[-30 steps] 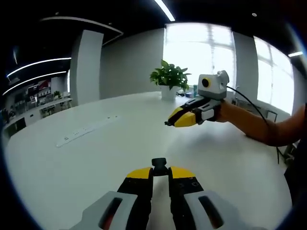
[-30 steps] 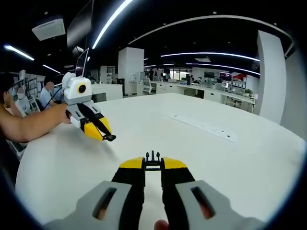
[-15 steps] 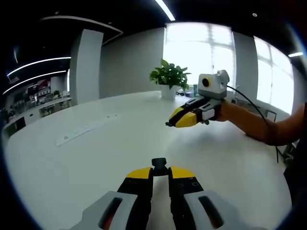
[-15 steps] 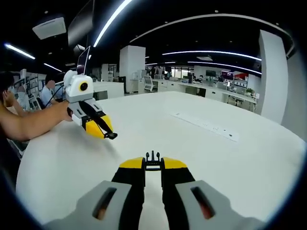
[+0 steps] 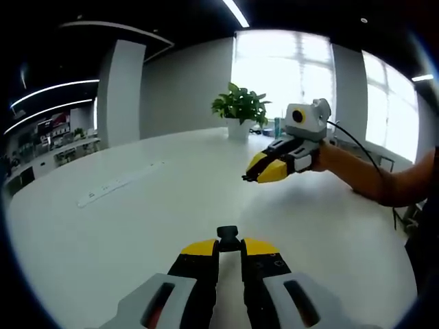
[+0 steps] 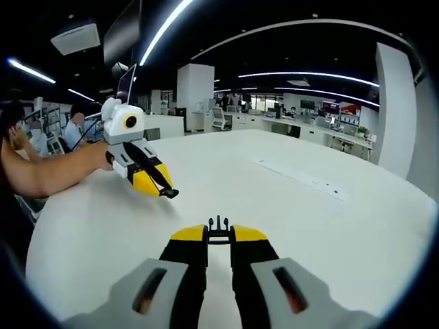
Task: Snap the two parts of the plastic buckle together until the buckle closes and remains connected.
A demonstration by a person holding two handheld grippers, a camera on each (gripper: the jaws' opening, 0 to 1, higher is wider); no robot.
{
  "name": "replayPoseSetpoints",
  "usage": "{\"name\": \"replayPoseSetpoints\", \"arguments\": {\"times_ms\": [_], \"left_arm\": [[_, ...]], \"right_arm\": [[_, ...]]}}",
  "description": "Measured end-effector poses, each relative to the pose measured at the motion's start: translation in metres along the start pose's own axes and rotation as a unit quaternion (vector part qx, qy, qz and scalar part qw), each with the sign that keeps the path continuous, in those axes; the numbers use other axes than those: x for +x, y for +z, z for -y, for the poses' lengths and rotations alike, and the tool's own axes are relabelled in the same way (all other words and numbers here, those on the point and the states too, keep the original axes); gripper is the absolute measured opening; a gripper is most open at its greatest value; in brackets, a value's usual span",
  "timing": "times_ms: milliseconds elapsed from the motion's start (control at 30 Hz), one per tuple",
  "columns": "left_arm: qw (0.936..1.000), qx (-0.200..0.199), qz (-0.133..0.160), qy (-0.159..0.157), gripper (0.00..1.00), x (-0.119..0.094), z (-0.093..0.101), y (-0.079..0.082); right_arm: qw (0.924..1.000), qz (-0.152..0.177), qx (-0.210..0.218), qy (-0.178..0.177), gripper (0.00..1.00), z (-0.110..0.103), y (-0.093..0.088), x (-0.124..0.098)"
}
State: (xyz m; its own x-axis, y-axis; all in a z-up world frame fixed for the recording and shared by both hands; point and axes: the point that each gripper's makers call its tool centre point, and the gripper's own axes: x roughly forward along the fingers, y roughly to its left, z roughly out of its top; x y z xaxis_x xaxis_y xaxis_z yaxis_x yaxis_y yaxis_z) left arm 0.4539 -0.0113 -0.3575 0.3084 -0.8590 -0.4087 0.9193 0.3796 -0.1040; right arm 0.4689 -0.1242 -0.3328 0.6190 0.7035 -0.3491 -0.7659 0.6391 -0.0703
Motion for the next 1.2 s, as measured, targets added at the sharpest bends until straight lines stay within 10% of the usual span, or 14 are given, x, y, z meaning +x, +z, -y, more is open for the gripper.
{"name": "replayPoseSetpoints", "arguments": {"times_ms": [1200], "left_arm": [[0.9984,0.011,-0.019,-0.052,0.11,-0.025,0.039,-0.025]], "right_arm": [[0.9972,-0.011,-0.026,0.069,0.11,-0.05,-0.004,-0.003]]}}
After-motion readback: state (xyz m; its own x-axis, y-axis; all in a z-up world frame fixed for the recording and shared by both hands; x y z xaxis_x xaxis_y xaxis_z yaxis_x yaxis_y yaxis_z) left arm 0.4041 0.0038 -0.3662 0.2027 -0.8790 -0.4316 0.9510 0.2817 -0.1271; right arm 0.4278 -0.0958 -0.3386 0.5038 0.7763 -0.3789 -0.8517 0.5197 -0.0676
